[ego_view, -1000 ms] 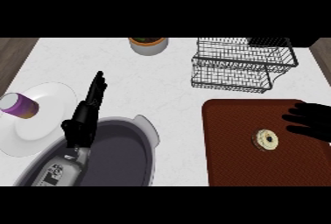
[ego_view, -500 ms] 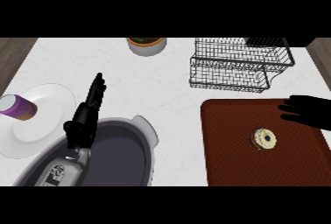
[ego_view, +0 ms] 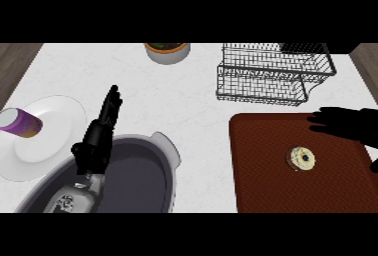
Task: Pick the cupcake from the tray and place it in the tiered basket
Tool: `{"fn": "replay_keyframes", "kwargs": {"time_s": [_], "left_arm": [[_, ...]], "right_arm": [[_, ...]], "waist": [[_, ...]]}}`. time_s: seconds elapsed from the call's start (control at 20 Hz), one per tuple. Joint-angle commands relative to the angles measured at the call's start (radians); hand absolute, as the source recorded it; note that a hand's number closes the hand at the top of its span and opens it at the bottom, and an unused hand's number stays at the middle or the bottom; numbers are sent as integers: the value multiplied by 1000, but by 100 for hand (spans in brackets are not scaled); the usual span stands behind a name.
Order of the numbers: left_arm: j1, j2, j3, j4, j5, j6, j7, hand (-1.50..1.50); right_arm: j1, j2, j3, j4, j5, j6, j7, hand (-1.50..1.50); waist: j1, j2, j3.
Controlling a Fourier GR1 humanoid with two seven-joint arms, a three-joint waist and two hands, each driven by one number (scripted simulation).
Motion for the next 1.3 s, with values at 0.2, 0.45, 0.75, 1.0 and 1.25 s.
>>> {"fn": "replay_keyframes", "kwargs": {"time_s": [0.2,0.45,0.75,1.0,1.25], "left_arm": [[-4,-36,0,-16,-48,22,50,0],[13,-13,41,-53,-32,-30,50,0],[-34,10,83,-41,-29,-72,83,0],[-36,-32,114,70,-27,-82,-16,0],[1,-76,69,21,-60,-75,4,0]], "right_arm": [[-8,57,41,58,25,17,-106,-150],[8,67,38,40,46,23,-87,-150],[-29,56,54,27,57,90,-77,-150],[15,148,86,22,121,25,-2,-150],[-88,209,81,173,172,25,-34,-150]], "waist": [[-8,-1,0],[-9,-3,0],[-9,-2,-1],[-13,-1,-1],[-3,0,0]]}}
